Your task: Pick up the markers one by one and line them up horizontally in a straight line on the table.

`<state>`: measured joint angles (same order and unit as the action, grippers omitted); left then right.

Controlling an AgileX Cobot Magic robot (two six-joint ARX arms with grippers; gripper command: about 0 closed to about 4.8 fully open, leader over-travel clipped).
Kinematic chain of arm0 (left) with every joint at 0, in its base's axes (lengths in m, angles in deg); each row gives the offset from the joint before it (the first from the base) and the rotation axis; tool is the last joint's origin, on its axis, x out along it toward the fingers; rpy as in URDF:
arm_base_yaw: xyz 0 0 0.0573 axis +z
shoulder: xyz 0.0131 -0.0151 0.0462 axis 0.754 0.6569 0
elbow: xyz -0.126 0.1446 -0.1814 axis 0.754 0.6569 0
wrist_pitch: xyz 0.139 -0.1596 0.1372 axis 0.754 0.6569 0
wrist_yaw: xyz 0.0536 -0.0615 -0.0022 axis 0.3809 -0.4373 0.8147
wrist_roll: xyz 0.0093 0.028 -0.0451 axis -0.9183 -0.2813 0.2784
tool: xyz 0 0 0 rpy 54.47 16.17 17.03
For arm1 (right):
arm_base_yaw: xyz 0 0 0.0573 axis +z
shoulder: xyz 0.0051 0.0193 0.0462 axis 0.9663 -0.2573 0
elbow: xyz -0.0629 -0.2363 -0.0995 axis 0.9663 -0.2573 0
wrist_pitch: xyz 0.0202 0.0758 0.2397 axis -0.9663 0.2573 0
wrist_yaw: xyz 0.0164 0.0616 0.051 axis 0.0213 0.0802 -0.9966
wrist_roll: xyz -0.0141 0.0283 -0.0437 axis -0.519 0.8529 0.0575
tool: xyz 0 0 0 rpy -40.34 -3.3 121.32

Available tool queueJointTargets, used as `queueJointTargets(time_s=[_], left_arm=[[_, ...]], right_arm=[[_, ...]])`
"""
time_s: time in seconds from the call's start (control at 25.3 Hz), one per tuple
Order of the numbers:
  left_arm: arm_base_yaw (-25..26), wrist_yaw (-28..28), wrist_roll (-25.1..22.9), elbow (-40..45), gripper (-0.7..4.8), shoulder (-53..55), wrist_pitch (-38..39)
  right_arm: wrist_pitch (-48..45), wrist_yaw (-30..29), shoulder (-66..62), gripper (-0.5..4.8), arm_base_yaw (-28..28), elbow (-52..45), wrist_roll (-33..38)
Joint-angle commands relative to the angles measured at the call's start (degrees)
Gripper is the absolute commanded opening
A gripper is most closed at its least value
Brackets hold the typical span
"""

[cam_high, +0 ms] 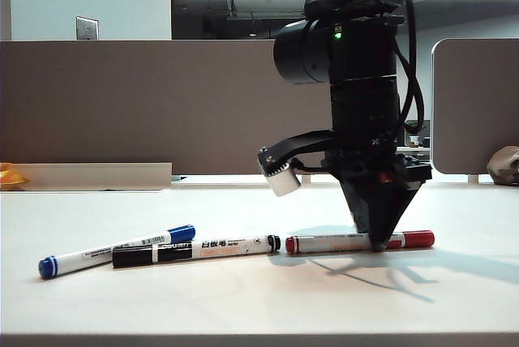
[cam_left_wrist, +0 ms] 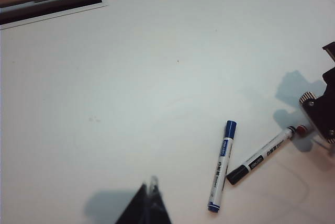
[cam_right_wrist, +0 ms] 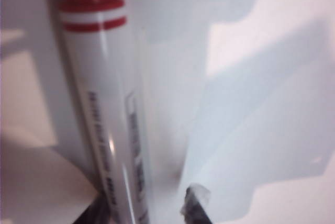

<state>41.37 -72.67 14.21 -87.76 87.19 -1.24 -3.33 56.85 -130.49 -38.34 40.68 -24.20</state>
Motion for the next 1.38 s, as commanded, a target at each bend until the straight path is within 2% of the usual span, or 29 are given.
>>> queueJointTargets(time_s=[0.04,0.12,0.24,1.38], left_arm=[[0.0,0.0,-0.3,-0.2,-0.06,-0.1,-0.5],[0.0,0.0,-0.3,-0.2,-0.06,-0.1,-0.5],[0.0,0.0,-0.3,-0.2,-0.06,-0.1,-0.5],[0.0,0.0,-0.3,-0.2,-0.06,-0.1,-0.6]], right_arm=[[1.2,-0.5,0.0,1.81,0.3,-0.2,0.0],[1.2,-0.6,0.0,1.86,0.6,-0.2,0.0],[1.1,-0.5,0.0,2.47,0.9,-0.2,0.0],[-3.0,-0.1,0.0,2.48,0.9,0.0,1.6]])
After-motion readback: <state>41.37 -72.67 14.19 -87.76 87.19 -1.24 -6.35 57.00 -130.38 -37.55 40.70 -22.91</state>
